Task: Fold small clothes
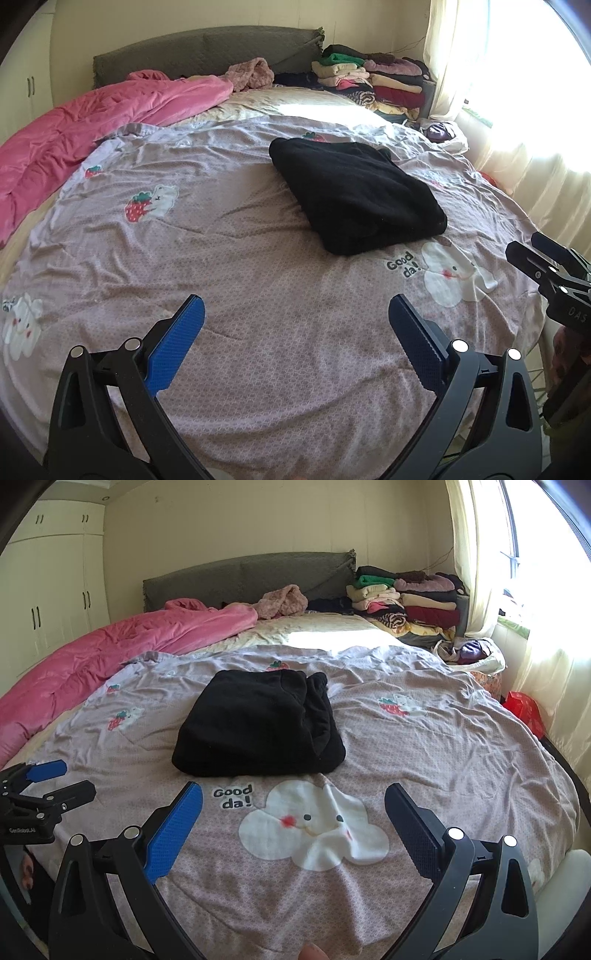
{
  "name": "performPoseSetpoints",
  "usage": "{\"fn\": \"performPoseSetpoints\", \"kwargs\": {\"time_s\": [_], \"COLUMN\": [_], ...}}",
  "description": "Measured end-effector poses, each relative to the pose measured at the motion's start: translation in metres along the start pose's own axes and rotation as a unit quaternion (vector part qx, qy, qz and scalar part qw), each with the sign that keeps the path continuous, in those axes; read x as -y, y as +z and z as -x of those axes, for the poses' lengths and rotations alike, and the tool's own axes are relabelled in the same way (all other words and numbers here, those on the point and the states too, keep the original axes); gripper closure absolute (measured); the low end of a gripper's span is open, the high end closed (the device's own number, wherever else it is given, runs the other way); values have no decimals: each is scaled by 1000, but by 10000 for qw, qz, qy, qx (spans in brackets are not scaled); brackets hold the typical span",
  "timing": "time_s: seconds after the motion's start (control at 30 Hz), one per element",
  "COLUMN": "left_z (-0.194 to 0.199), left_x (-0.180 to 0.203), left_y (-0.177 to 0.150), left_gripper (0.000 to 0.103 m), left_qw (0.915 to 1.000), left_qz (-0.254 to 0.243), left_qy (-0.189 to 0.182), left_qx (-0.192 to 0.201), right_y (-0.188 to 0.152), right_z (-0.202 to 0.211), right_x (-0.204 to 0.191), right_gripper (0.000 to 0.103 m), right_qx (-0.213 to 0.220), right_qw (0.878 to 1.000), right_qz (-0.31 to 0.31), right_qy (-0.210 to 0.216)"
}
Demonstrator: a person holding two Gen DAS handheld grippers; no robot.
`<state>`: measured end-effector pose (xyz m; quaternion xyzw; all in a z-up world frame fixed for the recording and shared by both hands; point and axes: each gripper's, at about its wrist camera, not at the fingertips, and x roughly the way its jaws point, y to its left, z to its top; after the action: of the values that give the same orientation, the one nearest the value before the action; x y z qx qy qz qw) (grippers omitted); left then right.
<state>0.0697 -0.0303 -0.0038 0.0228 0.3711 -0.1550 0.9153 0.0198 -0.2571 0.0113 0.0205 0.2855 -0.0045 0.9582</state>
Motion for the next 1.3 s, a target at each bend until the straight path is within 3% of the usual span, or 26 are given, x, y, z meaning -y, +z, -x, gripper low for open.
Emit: {"fn": "performPoseSetpoints", "kwargs": {"time_s": [0.17,1.3], "left_z": [-4,-1], "left_x": [-3,-9], "left_y": [-6,-11], "left_gripper": [9,9], "left_qw": [9999,9994], "left_qz": [117,265], "left_qy": [40,134], "left_qx": [-108,-199], "right_y": [-13,-21], "right_z": [-10,-9], "right_x": [-5,-15], "right_gripper": [5,5], "right_qx": [-228,-345], "right_qw": [9997,9993], "right_qz": [-51,-20], "right_qy": [-21,158]}}
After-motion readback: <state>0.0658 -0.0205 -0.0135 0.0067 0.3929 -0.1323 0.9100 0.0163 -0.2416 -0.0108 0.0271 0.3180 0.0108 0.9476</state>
